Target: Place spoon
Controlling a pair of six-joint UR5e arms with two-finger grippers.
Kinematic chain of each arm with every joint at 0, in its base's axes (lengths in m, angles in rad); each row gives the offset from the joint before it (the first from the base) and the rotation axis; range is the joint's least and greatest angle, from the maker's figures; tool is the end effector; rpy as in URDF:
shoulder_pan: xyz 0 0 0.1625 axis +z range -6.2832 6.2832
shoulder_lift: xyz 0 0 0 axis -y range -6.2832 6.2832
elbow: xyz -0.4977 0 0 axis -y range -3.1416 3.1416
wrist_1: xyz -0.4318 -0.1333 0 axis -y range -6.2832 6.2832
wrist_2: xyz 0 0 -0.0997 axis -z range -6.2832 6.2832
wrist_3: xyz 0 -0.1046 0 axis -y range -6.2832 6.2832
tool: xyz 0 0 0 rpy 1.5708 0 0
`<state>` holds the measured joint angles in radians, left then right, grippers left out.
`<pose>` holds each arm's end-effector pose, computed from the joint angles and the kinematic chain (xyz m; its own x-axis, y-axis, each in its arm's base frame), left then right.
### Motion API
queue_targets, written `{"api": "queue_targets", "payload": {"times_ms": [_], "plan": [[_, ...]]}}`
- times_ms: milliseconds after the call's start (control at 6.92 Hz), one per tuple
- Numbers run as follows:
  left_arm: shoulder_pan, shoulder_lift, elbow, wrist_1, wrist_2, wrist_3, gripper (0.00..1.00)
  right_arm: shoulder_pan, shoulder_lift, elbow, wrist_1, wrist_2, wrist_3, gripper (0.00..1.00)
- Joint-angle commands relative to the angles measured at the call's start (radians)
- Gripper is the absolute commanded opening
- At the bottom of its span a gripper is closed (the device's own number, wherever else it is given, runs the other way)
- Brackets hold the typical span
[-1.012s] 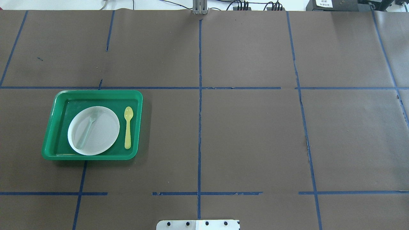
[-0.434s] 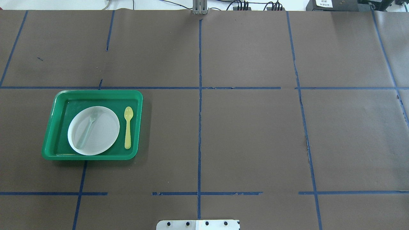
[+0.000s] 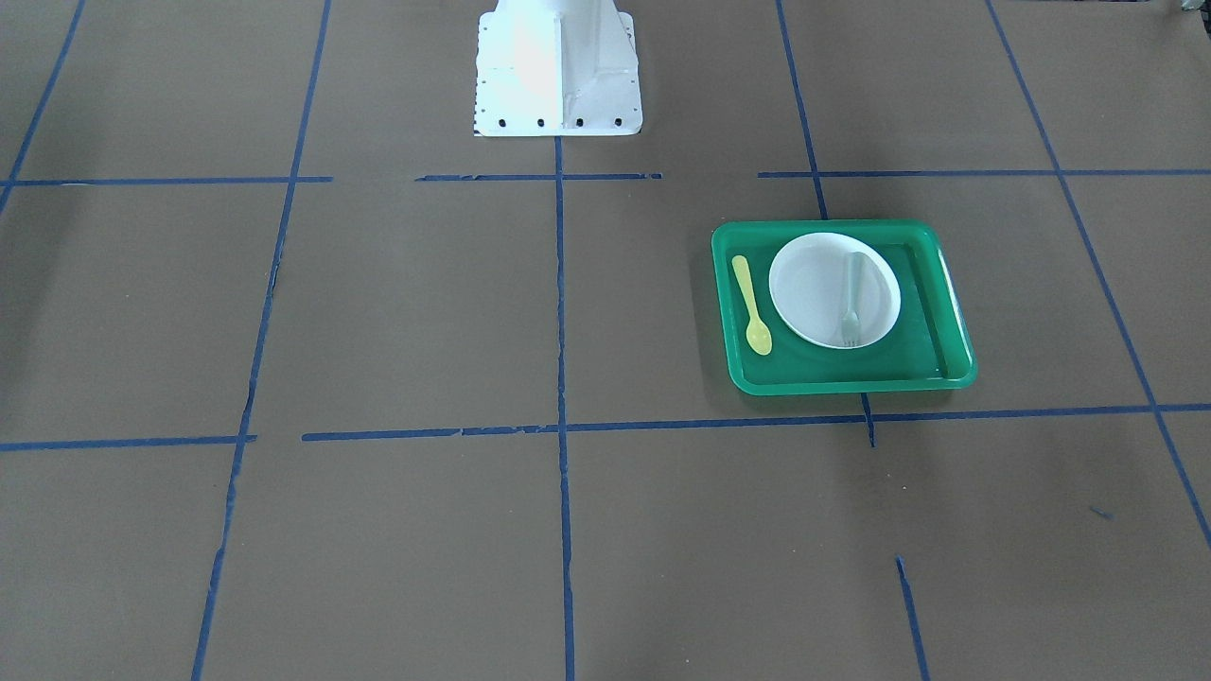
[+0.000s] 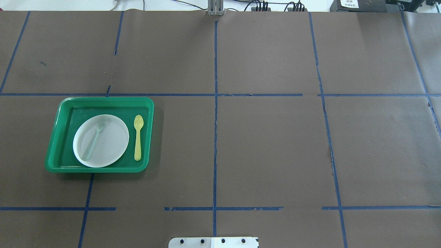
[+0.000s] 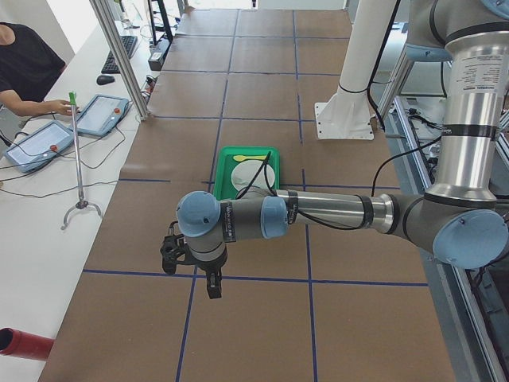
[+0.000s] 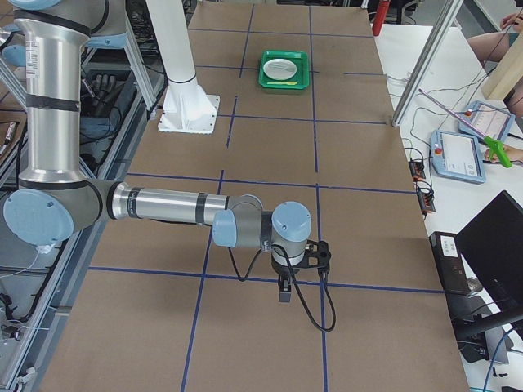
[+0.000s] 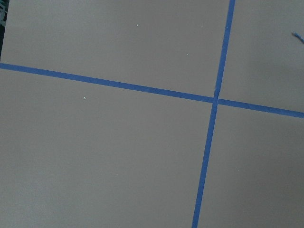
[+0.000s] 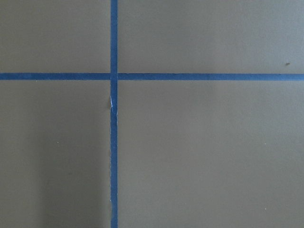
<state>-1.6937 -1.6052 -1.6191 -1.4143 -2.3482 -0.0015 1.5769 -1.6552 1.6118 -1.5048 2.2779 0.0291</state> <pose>-0.1258 -0.5299 0.7059 0.7008 -0.1402 -0.6994 0.1233 0.9895 -0.0748 0.0683 -0.4905 0.7544 0.7598 0.0191 0.6499 -0.0282 0.9996 0.0037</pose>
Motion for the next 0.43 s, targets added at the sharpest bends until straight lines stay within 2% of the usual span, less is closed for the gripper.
{"api": "queue_targets", "payload": {"times_ms": [0, 289], "plan": [[0.0, 0.001, -0.036, 0.0, 0.001, 0.0, 1.0, 0.0, -0.002, 0.0, 0.0, -0.001, 0.0, 1.0], [0.0, -0.002, -0.06, -0.002, 0.015, 0.003, 1.0, 0.0, 0.0, 0.0, 0.0, 0.0, 0.0, 1.0]]}}
